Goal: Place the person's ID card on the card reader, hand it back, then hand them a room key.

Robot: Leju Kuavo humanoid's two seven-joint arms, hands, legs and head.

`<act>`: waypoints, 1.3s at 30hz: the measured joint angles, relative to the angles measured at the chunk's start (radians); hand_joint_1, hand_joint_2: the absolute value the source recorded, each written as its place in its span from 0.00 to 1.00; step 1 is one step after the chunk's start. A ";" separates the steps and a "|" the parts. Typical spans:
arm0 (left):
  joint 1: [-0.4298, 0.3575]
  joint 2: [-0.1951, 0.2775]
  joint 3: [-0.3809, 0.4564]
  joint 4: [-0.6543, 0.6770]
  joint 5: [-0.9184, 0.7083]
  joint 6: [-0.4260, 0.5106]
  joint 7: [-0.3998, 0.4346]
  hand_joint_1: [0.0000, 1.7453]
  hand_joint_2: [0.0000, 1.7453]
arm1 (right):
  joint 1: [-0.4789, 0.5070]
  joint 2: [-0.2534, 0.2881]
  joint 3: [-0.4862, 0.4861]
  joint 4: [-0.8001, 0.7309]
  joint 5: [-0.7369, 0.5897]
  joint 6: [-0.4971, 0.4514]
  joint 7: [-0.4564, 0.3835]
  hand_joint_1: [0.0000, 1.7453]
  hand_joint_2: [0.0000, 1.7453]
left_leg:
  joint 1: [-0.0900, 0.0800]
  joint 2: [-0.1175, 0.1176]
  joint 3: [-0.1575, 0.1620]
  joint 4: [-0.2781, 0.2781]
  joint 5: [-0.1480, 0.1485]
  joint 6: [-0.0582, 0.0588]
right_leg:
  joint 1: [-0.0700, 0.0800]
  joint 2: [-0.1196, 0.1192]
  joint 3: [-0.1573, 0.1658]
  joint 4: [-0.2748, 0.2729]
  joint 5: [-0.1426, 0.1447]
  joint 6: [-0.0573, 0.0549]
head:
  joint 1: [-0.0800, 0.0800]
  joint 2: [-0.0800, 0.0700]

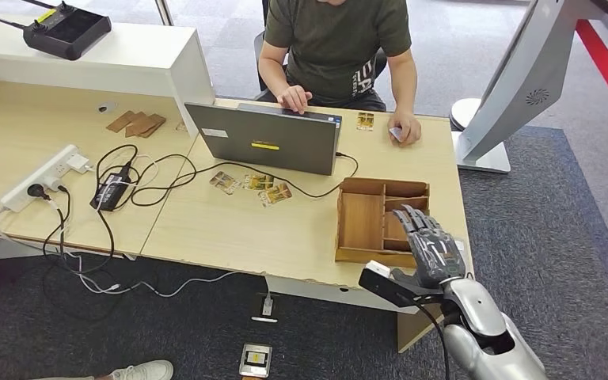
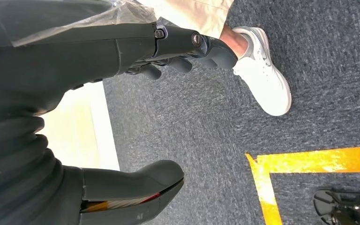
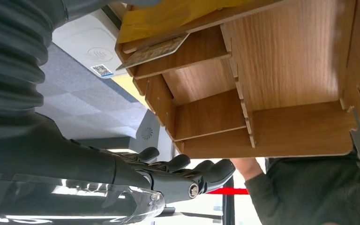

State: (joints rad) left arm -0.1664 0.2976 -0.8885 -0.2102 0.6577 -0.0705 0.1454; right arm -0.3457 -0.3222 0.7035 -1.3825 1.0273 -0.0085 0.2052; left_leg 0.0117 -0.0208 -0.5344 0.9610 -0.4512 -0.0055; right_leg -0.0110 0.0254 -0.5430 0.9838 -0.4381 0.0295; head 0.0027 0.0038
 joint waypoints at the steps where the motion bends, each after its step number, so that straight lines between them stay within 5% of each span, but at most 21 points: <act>1: 0.000 0.000 0.000 0.000 -0.001 -0.001 0.001 0.00 1.00 | -0.003 0.000 0.003 0.007 -0.004 0.000 0.004 0.00 1.00 | 0.000 0.000 0.000 0.000 0.000 0.000 | 0.000 0.000 0.000 0.000 0.000 0.000 | 0.000 0.000; 39: -0.003 0.000 0.000 0.000 -0.005 -0.013 0.012 0.00 1.00 | -0.068 0.003 0.078 0.231 -0.111 -0.139 0.004 0.00 1.00 | 0.000 0.000 0.000 0.000 0.000 0.000 | 0.000 0.000 0.000 0.000 0.000 0.000 | 0.000 0.000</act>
State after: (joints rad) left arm -0.1695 0.2977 -0.8885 -0.2102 0.6527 -0.0832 0.1573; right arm -0.4135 -0.3190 0.7817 -1.1518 0.9167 -0.1473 0.2094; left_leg 0.0117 -0.0208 -0.5341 0.9610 -0.4512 -0.0055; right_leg -0.0110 0.0254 -0.5430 0.9839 -0.4381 0.0295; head 0.0027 0.0038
